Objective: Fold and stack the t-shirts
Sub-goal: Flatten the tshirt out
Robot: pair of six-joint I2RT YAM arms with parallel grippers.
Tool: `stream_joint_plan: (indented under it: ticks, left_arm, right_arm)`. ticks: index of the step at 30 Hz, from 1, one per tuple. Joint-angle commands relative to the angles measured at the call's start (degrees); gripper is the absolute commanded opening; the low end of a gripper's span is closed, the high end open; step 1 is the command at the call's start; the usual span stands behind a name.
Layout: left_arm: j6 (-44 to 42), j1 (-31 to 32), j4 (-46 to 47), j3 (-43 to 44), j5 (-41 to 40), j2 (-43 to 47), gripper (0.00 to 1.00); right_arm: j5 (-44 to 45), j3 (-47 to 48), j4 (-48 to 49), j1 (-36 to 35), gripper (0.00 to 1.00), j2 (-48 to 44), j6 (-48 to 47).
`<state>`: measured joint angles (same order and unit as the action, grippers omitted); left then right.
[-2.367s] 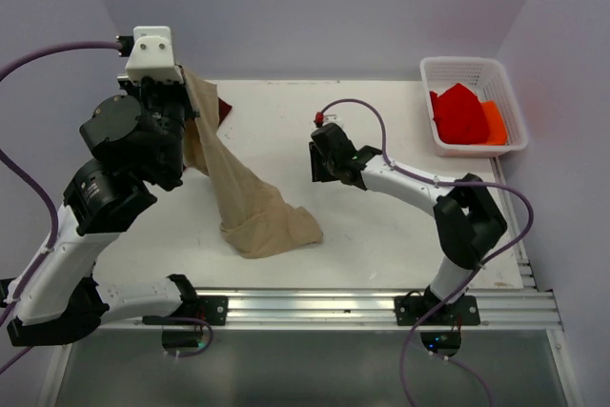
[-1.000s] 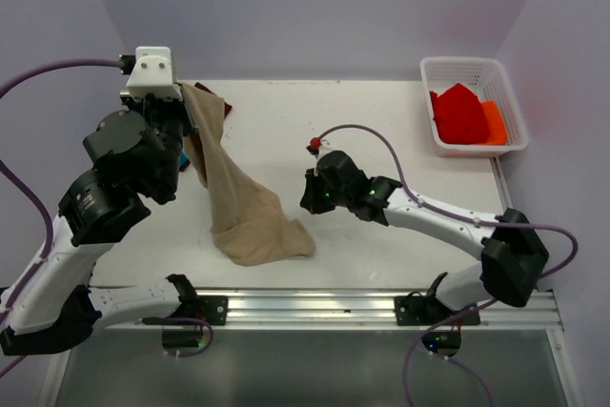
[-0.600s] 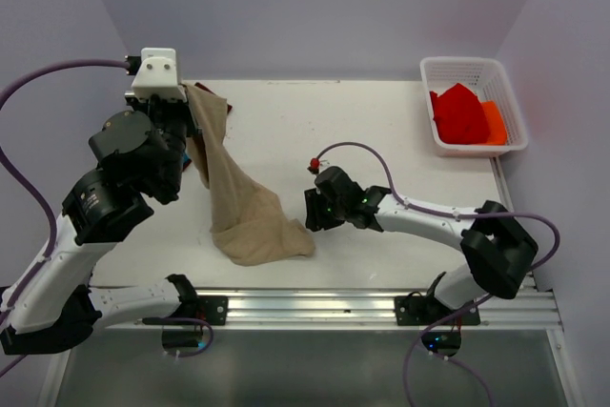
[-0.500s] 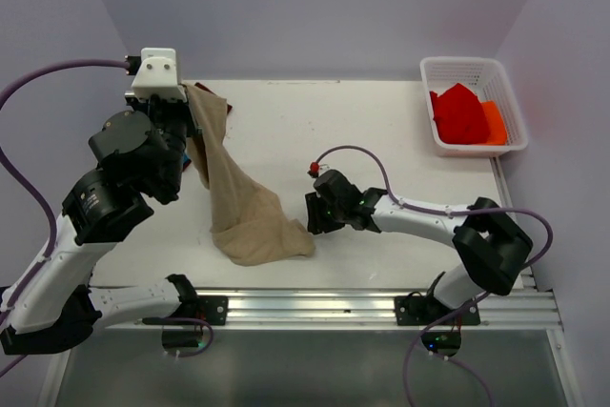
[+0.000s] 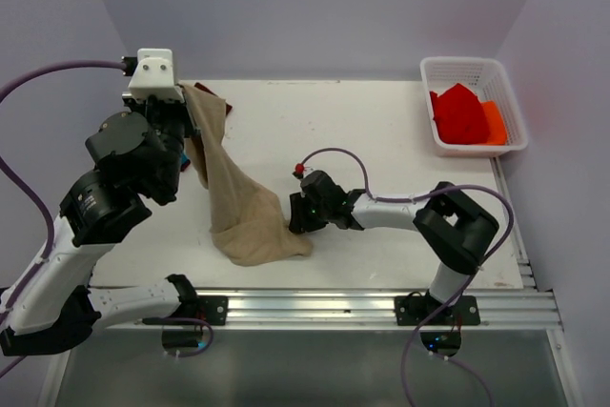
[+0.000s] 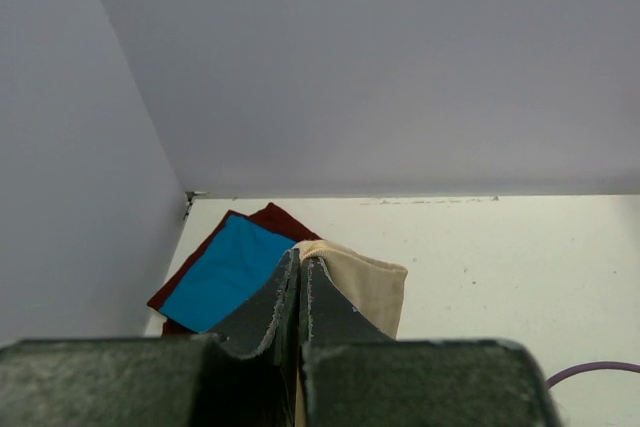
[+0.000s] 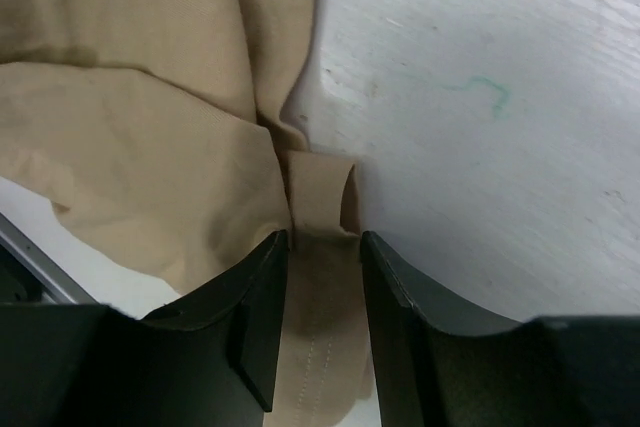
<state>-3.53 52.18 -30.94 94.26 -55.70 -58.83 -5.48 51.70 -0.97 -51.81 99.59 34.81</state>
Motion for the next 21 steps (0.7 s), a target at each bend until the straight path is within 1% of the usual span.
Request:
stream_joint_plan:
  ticks: [1, 2, 6, 7, 8, 10, 13, 14, 16, 17, 18, 19, 20, 21]
  left_arm:
    - [1.5, 0.0, 2.2, 0.9, 0.3, 0.6, 0.00]
    - [1.5, 0.0, 2.1, 0.9, 0.3, 0.6, 0.00]
    - [1.5, 0.0, 2.0, 0.8, 0.2, 0.8, 0.00]
    - [1.5, 0.0, 2.0, 0.8, 0.2, 0.8, 0.00]
    - [1.5, 0.0, 2.0, 0.7, 0.2, 0.9, 0.00]
    - [1.5, 0.0, 2.0, 0.7, 0.0, 1.2, 0.00]
    - [1.4, 0.0, 1.9, 0.3, 0.0, 1.3, 0.00]
    - [1.5, 0.0, 2.0, 0.1, 0.0, 1.3, 0.00]
    - [1.5, 0.0, 2.1, -0.5, -0.1, 1.3, 0.00]
    - [1.6, 0.0, 2.1, -0.6, -0.1, 1.4, 0.00]
    - [1.6, 0.0, 2.2, -0.9, -0.2, 1.4, 0.00]
    - [1.5, 0.0, 2.3, -1.0, -0.3, 1.5, 0.00]
    - [1.5, 0.0, 2.5, -1.2, -0.3, 1.6, 0.00]
    - [1.5, 0.0, 2.5, -1.4, -0.3, 1.6, 0.00]
  right_arm:
    - [-1.9, 0.8, 0.7, -0.7, 0.40, 3.7, 1.0]
    - [-2.0, 1.0, 2.2, -0.8, 0.39, 4.1, 1.0]
    - [-1.7, 1.9, 2.0, -1.2, 0.16, 5.2, 1.0]
    - [-1.6, 2.0, 1.9, -1.3, 0.06, 5.3, 1.0]
    - [-1.4, 2.0, 1.6, -1.3, 0.00, 5.1, 0.9]
    - [-0.4, 2.1, 1.2, -1.4, 0.00, 4.6, 0.3]
    - [2.9, 2.2, -3.0, -1.4, 0.00, 0.6, -1.1]
    - [4.3, 2.3, -5.8, -1.4, 0.00, -2.8, -2.3]
    - [7.0, 3.6, -9.3, -1.4, 0.00, -6.4, -3.6]
    - [10.9, 4.2, -13.4, -1.4, 0.00, -8.2, -5.1]
    - [12.5, 4.9, -15.6, -1.4, 0.00, -11.8, -5.9]
    - [15.4, 6.5, -17.6, -1.4, 0.00, -13.4, -6.8]
    - [20.2, 7.4, -21.4, -1.4, 0.00, -14.9, -7.6]
    - [23.3, 8.2, -23.2, -1.3, 0.00, -17.7, -9.5]
